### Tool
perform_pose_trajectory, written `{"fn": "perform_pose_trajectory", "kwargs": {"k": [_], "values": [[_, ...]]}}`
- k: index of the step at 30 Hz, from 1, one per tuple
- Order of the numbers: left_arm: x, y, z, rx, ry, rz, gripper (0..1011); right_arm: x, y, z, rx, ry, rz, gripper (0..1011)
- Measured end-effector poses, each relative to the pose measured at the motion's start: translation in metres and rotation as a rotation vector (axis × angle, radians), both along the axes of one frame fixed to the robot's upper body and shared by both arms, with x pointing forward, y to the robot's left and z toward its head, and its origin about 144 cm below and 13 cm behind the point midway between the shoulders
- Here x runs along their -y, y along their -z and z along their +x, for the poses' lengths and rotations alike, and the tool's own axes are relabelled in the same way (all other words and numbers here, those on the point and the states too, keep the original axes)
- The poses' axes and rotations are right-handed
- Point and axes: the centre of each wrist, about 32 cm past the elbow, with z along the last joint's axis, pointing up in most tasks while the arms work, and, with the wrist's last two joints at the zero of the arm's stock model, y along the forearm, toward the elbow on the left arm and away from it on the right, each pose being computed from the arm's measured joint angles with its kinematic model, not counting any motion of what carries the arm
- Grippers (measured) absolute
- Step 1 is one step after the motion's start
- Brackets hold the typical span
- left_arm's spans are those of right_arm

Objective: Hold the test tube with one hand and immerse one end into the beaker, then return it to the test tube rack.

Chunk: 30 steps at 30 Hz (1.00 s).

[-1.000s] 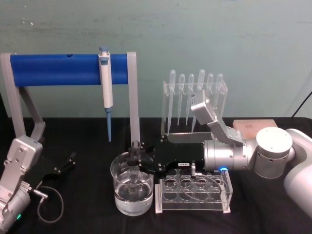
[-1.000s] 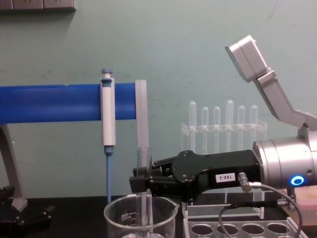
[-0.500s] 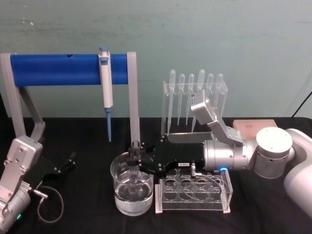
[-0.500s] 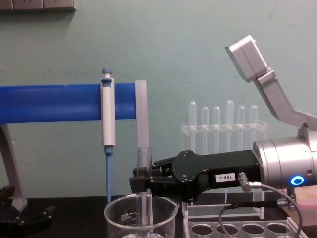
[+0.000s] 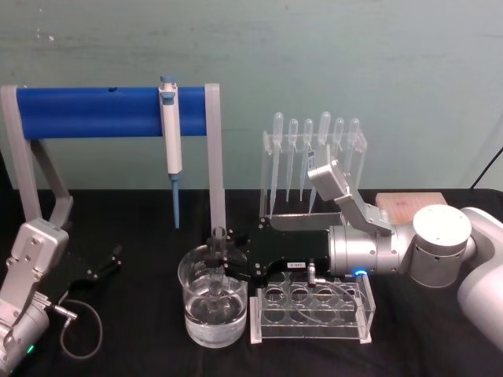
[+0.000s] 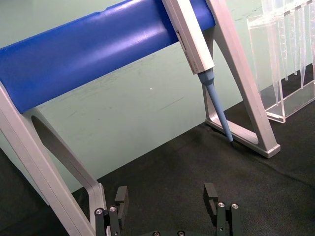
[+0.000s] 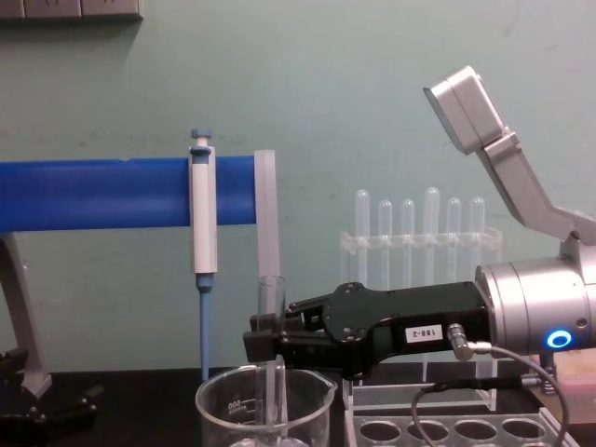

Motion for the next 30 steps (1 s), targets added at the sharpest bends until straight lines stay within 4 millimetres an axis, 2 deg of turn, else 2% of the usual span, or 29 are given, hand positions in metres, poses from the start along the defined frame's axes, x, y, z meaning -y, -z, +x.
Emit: {"fn": "perform_pose_trajectory", "kwargs": {"k": [30], "values": [[0.0000, 0.0000, 0.0000, 0.000, 0.000, 0.000, 1000, 0.0000, 0.0000, 0.0000, 0.000, 0.000, 0.000, 225]]}}
